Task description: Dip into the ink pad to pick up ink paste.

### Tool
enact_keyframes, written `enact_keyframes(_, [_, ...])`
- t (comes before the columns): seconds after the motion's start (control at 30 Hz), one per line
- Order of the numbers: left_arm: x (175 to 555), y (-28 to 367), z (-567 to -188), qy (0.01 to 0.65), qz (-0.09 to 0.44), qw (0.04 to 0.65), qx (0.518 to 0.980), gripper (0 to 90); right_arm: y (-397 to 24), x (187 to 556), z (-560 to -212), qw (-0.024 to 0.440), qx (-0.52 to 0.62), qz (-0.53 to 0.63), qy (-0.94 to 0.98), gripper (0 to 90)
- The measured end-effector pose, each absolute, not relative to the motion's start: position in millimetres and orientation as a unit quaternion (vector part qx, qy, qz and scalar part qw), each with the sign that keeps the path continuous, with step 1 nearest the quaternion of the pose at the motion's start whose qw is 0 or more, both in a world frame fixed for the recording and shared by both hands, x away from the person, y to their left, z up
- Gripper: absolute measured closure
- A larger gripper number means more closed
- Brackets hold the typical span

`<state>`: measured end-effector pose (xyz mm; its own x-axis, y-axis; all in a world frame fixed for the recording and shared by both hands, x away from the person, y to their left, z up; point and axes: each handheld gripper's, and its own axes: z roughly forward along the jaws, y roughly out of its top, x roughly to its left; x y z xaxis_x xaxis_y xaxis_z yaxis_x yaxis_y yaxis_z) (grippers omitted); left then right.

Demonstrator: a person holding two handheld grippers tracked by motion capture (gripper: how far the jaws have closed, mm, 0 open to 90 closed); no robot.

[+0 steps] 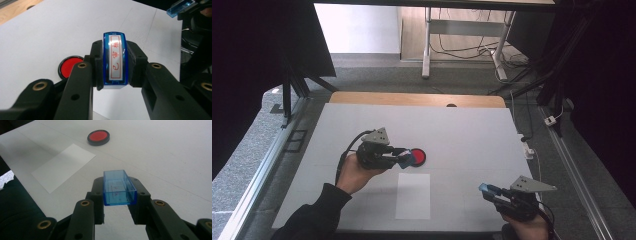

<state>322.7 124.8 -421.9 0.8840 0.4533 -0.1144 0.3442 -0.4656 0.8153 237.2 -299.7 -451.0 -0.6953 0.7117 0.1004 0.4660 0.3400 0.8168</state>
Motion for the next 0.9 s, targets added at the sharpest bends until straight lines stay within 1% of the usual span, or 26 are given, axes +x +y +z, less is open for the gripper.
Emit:
enact_keyframes(0.47, [352.9,101.2,-428.0,0.242,0.063,0.441,0.862,70.3,-300.8,237.0,-450.8,0.137,0.365,0.444,0.807,68.4])
enact_keyframes(0.9, [375.8,89.4,-453.7,0.269,0.066,0.407,0.87,70.3,-297.7,238.9,-450.7,0.134,0.36,0.441,0.811,68.4])
